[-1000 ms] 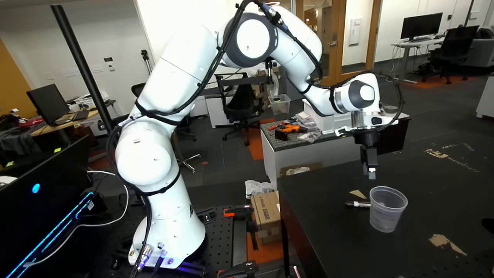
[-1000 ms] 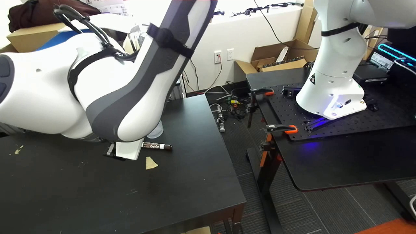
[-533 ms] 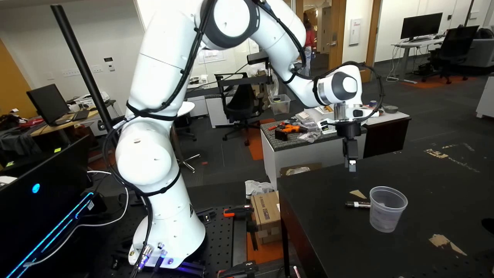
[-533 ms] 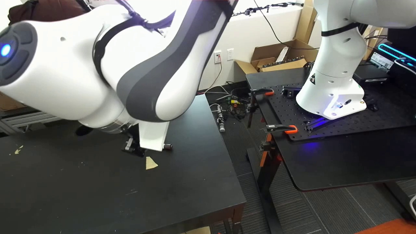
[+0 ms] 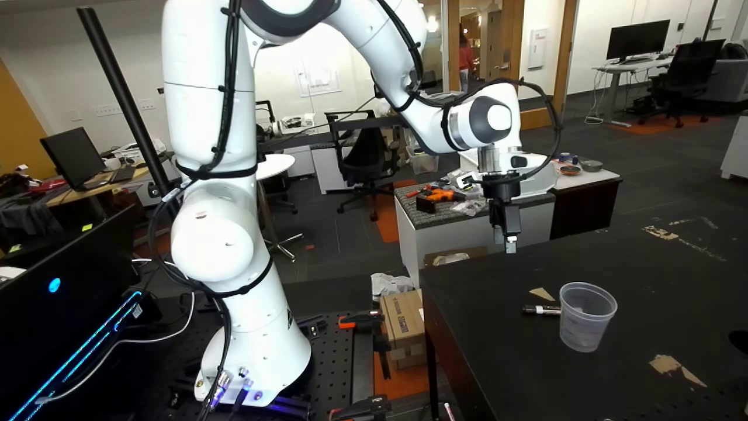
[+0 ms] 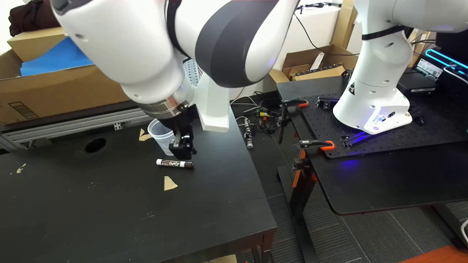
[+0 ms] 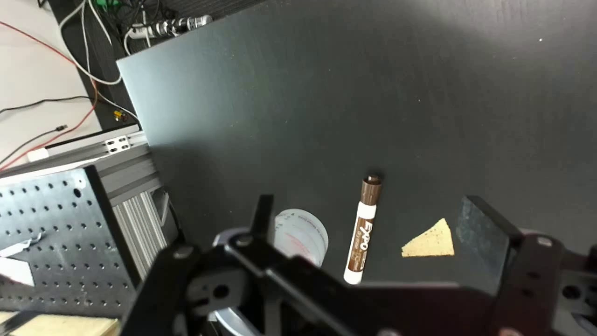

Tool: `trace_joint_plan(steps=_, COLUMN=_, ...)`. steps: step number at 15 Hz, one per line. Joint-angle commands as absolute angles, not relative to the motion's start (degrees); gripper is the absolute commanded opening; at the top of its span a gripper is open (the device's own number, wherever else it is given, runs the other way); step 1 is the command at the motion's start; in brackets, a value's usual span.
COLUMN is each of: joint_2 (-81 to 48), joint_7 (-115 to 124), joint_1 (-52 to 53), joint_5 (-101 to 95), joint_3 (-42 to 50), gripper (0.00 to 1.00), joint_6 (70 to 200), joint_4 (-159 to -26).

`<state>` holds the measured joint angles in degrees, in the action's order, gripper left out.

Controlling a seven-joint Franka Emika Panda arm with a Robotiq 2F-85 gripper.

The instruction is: Pick up the pen from the table and slightly move it to the right.

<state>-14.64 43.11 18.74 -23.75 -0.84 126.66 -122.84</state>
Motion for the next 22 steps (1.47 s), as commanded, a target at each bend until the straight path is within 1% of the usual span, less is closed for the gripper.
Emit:
trace_joint_plan(steps=1, joint_2=-10.8, joint_7=39.3, joint_1=15.7, joint_5=-26.5, joint_3=-1.6, gripper=1.00, joint_6=132.3, joint_4=-127.4)
trace_joint_plan(steps=6, joint_2=-12.3, joint_7=36.6, joint_1=12.8, joint_5=-26.8, joint_3=-0.8, gripper=1.00, joint_6=140.5, joint_4=-126.7)
trace_joint_plan(steps=14, joint_2=-10.6, joint_7=33.0, joint_1=10.9, joint_5=-19.0, joint_3=-1.4, gripper=1.00, joint_6=139.8, joint_4=-127.9)
trace_joint_plan(steps=22, joint_2=-12.8, joint_7=34.8, joint_1=11.6, joint_5=-20.0, joint_3=-1.0, gripper=1.00, joint_6=139.5, joint_4=-126.4)
